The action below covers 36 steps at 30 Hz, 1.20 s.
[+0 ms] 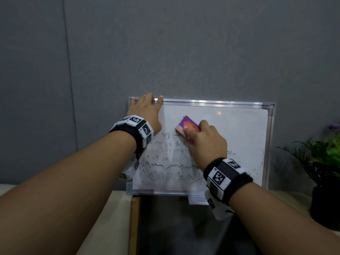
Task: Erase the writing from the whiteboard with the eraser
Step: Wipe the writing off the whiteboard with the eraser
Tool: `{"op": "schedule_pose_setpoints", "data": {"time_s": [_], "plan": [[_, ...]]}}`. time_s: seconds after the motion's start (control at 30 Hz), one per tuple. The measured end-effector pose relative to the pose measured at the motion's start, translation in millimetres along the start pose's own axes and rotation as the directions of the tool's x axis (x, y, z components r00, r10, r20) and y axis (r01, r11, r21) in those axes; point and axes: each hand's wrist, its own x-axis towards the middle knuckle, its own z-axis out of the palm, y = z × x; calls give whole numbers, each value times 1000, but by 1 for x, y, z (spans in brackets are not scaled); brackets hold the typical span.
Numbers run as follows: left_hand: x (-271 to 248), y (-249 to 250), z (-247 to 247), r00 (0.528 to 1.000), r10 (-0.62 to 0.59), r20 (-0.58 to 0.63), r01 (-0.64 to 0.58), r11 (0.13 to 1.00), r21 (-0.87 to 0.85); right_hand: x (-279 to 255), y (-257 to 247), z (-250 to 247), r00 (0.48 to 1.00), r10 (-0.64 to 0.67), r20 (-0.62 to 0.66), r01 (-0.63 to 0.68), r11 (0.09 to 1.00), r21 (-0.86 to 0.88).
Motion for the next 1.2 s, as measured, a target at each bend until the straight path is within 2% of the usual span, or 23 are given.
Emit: {"op": "schedule_pose_setpoints", "data": {"time_s": [0.13,0.37,0.57,0.8,0.93,1.07,1.2], "plan": [[-1,-1,-1,1000,0,2,0,1000,2,-16,1,7,998,-60,37,61,998,-30],[-1,1,-1,1000,1,-1,-1,1000,-4,-2,8,-3,999,6,-36,-8,999,-45],[-3,0,-4,1000,-12,-2,12,1000,-25,-10,-7,6,998,-65,24,66,997,-44],[-4,-11,-2,999,-48,-18,46,997,-58,-2,9,-1,999,0,-41,-3,998,-62],[-3,-15,-3,1000,-3,-27,3,1000,-12,-1,-11,2,1000,-23,9,23,999,-46],[-7,-20,-1,999,-26,-34,26,1000,-8,-11,-16,10,997,-75,36,77,995,-69],[-5,-22,-1,1000,-20,-18,20,1000,-15,-11,-3,4,999,-32,1,32,997,-66]]}}
